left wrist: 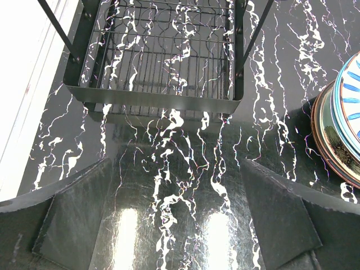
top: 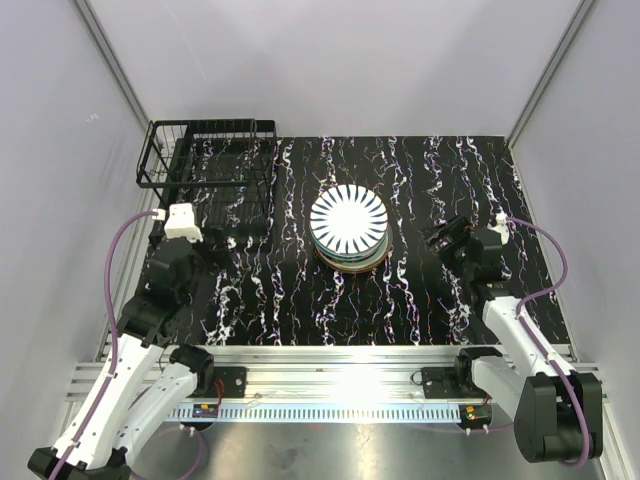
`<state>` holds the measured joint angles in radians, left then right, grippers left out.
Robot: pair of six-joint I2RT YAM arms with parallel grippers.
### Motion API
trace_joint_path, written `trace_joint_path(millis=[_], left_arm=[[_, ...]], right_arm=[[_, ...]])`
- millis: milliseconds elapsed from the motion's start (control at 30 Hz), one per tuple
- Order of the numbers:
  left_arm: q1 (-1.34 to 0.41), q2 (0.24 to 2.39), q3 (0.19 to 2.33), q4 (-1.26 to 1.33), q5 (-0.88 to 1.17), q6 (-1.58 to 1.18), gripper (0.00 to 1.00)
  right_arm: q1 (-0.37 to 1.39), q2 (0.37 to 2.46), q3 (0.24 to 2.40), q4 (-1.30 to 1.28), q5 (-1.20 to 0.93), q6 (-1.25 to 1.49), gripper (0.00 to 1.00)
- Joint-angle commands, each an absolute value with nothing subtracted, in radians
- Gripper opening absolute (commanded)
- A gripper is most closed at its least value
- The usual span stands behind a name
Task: Load the plates into the dish rack
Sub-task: Grab a plate with the left arm
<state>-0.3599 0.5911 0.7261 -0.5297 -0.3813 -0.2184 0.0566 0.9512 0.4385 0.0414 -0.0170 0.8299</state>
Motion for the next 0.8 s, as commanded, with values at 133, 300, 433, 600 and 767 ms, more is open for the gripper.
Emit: trace_joint_path(millis=[133, 300, 433, 600, 767], left_arm=[[-0.361, 0.595, 0.738, -0.494, -0.390, -0.227, 0.99], [-0.360, 0.592, 0.739, -0.495, -0.385, -0.227, 0.99], [-0.360, 0.586, 0.741, -0.497, -0.374, -0.229, 0.99], [-0.360, 0.580, 0.741, -0.497, -0.370, -0.229, 0.99], [-0.360, 0.574, 0.739, -0.495, -0.368, -0.227, 0.99]], right_arm=[[0.054, 0.960, 0.449, 0.127, -0.084, 0.779, 1.00], [0.054, 0.986, 0.526, 0.028, -0.146, 0.634, 1.00], [0.054, 0.985, 0.571, 0.006, -0.263, 0.588, 1.00], [0.057, 0.976, 0.580, 0.084, -0.370, 0.598, 0.99], [0.138, 1.060, 0.664, 0.006, -0.339, 0.537, 0.95]])
